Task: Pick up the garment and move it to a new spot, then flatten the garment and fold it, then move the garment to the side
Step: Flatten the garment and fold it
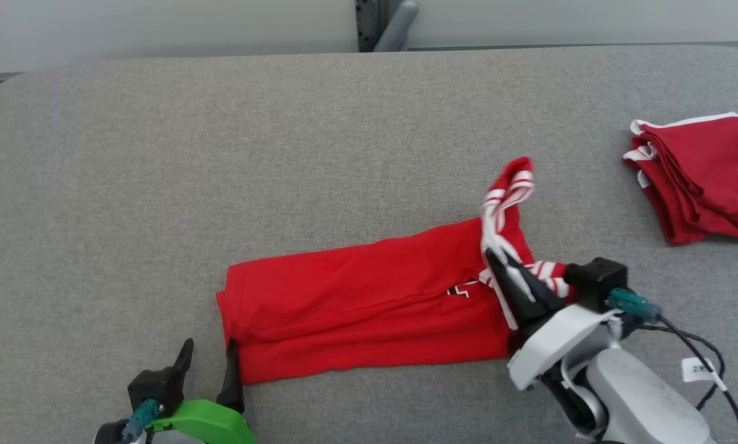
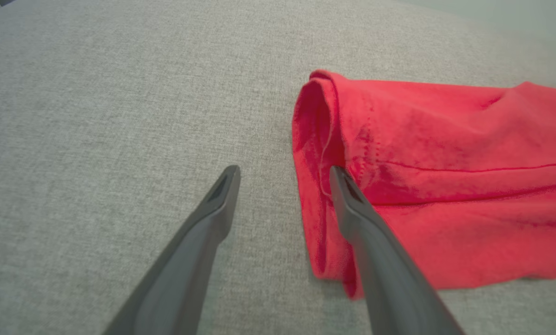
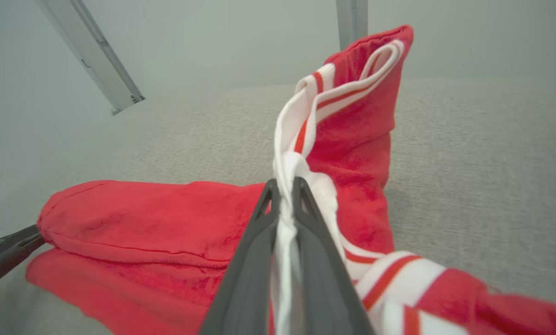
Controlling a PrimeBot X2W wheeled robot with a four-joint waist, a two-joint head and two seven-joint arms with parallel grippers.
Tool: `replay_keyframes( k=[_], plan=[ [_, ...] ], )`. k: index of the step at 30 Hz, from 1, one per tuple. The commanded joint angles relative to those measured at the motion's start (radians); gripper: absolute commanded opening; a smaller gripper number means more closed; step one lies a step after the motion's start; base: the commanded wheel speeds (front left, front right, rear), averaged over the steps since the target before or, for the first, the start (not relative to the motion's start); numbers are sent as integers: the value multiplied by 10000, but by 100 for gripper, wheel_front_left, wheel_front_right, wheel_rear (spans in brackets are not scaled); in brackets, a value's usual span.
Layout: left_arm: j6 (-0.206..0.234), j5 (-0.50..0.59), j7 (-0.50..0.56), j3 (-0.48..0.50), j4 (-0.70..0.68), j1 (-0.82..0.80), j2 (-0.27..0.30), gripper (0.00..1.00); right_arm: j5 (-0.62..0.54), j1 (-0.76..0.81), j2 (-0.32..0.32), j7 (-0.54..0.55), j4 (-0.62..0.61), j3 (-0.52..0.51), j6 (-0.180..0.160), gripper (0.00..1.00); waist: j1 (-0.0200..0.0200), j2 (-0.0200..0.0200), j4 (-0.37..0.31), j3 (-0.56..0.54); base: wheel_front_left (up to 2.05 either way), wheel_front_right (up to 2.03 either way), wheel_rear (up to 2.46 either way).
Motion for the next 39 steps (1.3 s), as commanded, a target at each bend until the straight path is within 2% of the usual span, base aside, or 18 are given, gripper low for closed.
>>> replay_keyframes(
  k=[1,7,15,22,23,24,29,34,39],
  plan=[
    [-35,-124,3,-116,-1,-115,52,100,84,-123,51,109,-196,363,-3,0,0,0,185,11,0,0,0],
    [41,-413,5,-765,-44,-199,52,100,279,-811,472,551,-242,1930,-3,0,0,0,1003,124,0,0,0],
    [178,-827,4,-1384,-26,-264,50,100,418,-2064,912,692,1074,3541,-3,0,0,0,2491,336,0,0,0],
    [322,-991,5,-1636,-79,-107,43,100,845,-2839,1423,446,2374,4464,-3,0,0,0,3211,350,0,0,0],
    [339,-1011,5,-1644,-71,-85,41,100,976,-2923,1485,395,2543,4518,-3,43,0,0,3233,349,0,0,0],
    [348,-1004,4,-1641,-62,-63,41,100,1086,-3010,1568,302,2623,4572,-3,100,0,0,3239,344,0,0,0],
    [448,-1029,4,-1462,-88,-30,37,100,1580,-3391,1608,-161,2479,4210,-3,100,0,0,2880,320,0,0,0],
    [428,-925,4,-1302,-188,-111,41,100,1411,-2799,1028,-207,1275,2426,-3,100,0,0,2333,299,0,0,0],
    [372,-818,5,-1168,-179,-168,46,100,1029,-1768,440,-208,780,1469,-3,100,0,0,1902,230,0,0,0]
  ],
)
